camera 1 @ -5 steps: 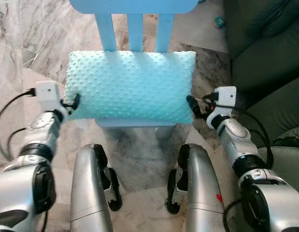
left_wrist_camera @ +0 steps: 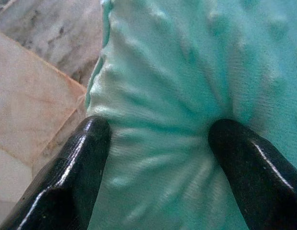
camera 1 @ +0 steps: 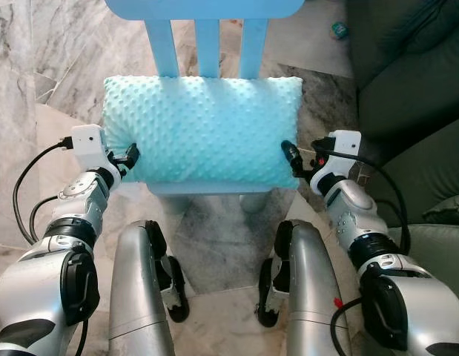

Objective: Move the pillow to the sofa

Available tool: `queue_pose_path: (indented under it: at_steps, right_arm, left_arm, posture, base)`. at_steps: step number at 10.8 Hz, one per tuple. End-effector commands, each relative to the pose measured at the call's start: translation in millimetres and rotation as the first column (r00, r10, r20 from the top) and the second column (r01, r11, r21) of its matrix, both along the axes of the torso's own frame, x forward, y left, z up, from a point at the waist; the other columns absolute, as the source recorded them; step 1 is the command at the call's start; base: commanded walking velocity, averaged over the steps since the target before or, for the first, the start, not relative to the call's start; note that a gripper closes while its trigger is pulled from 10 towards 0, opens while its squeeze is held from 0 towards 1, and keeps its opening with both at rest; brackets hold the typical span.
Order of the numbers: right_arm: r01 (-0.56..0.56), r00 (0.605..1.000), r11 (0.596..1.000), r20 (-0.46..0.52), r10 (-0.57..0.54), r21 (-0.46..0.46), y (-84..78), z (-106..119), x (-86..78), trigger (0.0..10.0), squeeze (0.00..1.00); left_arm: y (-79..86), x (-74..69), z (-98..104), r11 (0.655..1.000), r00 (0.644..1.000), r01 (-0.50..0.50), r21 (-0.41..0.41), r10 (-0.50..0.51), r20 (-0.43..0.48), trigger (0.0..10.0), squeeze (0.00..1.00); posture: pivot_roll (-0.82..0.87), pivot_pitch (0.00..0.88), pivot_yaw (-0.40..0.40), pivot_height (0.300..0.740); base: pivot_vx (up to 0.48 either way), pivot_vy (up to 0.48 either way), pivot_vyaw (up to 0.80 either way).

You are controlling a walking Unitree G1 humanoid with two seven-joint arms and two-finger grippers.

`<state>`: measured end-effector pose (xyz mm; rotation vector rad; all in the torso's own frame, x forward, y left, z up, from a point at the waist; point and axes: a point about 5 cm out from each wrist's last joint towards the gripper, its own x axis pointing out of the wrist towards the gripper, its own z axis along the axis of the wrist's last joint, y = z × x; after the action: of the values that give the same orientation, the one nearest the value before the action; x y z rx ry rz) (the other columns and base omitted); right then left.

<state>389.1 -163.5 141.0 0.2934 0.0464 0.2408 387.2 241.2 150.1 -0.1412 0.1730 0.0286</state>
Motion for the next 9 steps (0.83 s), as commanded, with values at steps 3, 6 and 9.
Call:
queue_pose_path:
  at_steps: [3, 6, 9]
  right_arm:
    - [-0.028, 0.99, 0.988, -0.133, 0.048, 0.151, 13.2, -32.9, -12.4, 2.0, 0.0]
    - [-0.064, 0.987, 0.984, -0.134, 0.087, 0.169, 24.2, -35.4, -13.9, 0.0, 0.0]
    - [-0.073, 0.986, 0.98, -0.133, 0.098, 0.183, 27.6, -36.4, -14.7, 0.0, 0.0]
  left_arm:
    - [-4.5, -13.9, -36.0, 0.998, 0.984, 0.055, -0.006, -0.056, -0.169, 9.4, 0.0]
    - [-4.0, -14.8, -36.9, 0.998, 0.983, 0.067, -0.011, -0.068, -0.172, 0.0, 0.0]
    - [-3.9, -14.1, -35.3, 0.997, 0.984, 0.076, 0.013, -0.073, -0.165, 0.0, 0.0]
  posture:
    - [-0.1, 0.601, 0.001, 0.53]
    - [-0.09, 0.604, 0.004, 0.53]
    - [-0.09, 0.606, 0.005, 0.53]
  base:
    - [0.0, 0.0, 0.0]
    - [0.0, 0.0, 0.0]
    - [0.0, 0.0, 0.0]
